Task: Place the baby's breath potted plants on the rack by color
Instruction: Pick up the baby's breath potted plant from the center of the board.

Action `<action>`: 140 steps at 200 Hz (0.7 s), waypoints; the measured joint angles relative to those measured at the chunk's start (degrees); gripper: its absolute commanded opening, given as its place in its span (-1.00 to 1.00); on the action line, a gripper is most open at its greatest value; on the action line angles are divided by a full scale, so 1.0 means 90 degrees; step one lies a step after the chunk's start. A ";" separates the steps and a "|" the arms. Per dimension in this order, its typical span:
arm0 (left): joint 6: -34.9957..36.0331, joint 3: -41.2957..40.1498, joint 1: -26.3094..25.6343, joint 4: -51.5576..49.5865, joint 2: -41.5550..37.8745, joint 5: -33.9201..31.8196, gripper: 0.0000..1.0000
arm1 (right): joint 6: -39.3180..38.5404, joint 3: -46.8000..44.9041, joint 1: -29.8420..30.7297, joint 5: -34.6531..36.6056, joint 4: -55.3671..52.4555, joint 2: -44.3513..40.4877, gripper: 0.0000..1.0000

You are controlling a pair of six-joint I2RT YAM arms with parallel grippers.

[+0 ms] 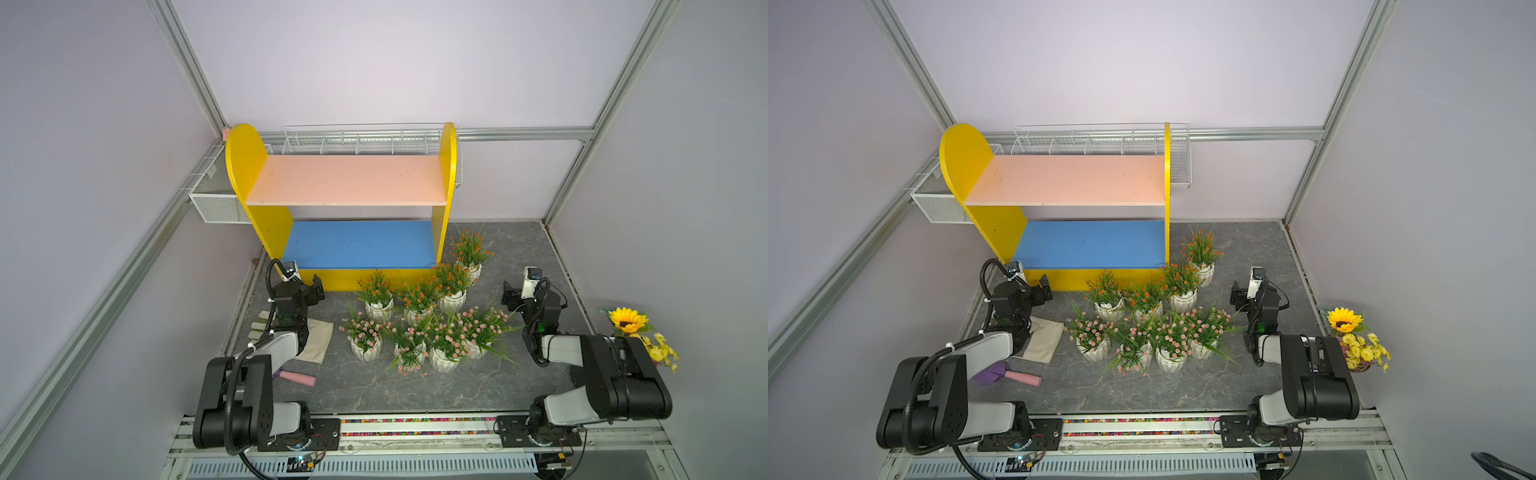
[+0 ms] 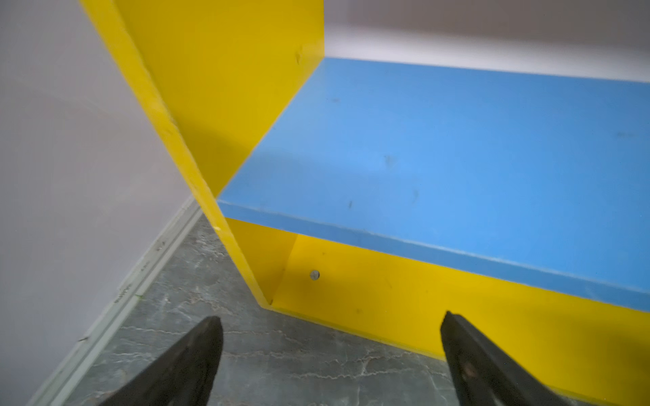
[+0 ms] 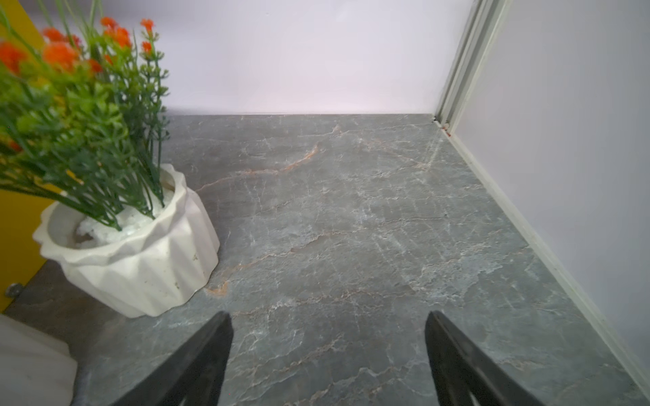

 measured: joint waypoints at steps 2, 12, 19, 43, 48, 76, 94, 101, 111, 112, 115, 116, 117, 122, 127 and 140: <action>-0.0007 0.0034 -0.0007 -0.0090 -0.0087 -0.0051 0.99 | 0.0010 0.0002 0.0000 0.0027 -0.0053 -0.0083 0.77; -0.0109 0.0238 -0.0036 -0.0554 -0.0478 -0.0248 0.99 | 0.0080 0.0022 0.0015 0.0226 -0.0481 -0.0568 0.77; -0.0172 0.0389 -0.0044 -0.0831 -0.0738 -0.0355 0.99 | 0.0148 0.0063 0.0024 0.0364 -0.0789 -0.0869 0.77; -0.0291 0.0670 -0.0194 -0.1511 -0.1630 -0.0542 0.99 | 0.0435 0.0338 0.0032 0.0767 -0.1989 -0.1933 0.77; -0.0306 0.0692 -0.0267 -0.1627 -0.1800 -0.0561 0.99 | 0.0508 0.0403 0.0032 0.0816 -0.2256 -0.2164 0.77; -0.0517 0.0845 -0.0665 -0.2385 -0.2625 -0.0508 0.99 | 0.0850 0.1056 0.0070 0.0984 -0.3818 -0.3067 0.77; -0.0782 0.0906 -0.0687 -0.2766 -0.3019 -0.0384 0.99 | 0.1066 0.1751 0.0119 0.1069 -0.4920 -0.3208 0.78; -0.0889 0.0908 -0.0685 -0.2890 -0.3162 -0.0306 0.99 | 0.1158 0.1984 0.0131 0.1103 -0.5304 -0.3213 0.78; -0.1042 0.0911 -0.0687 -0.3075 -0.3366 -0.0114 0.99 | 0.1324 0.2263 0.0158 0.1120 -0.5867 -0.3232 0.81; -0.1049 0.0911 -0.0687 -0.3082 -0.3376 -0.0107 0.99 | 0.1338 0.2278 0.0158 0.1117 -0.5911 -0.3237 0.81; -0.1086 0.0913 -0.0687 -0.3121 -0.3419 -0.0061 0.99 | 0.1377 0.2341 0.0158 0.1115 -0.6079 -0.3247 0.81; -0.1103 0.0916 -0.0687 -0.3143 -0.3439 -0.0024 0.99 | 0.1404 0.2365 0.0158 0.1112 -0.6156 -0.3257 0.81; -0.1110 0.0918 -0.0687 -0.3157 -0.3449 -0.0012 0.99 | 0.1423 0.2378 0.0160 0.1107 -0.6198 -0.3264 0.81; -0.1180 0.0957 -0.0687 -0.3286 -0.3502 0.0092 0.99 | 0.1496 0.2443 0.0163 0.1076 -0.6465 -0.3303 0.82; -0.1236 0.1015 -0.0687 -0.3410 -0.3529 0.0192 0.99 | 0.1600 0.2492 0.0168 0.1044 -0.6756 -0.3356 0.84; -0.1389 0.1280 -0.0687 -0.3793 -0.3509 0.0432 0.99 | 0.1821 0.2579 0.0216 0.0928 -0.7502 -0.3541 0.87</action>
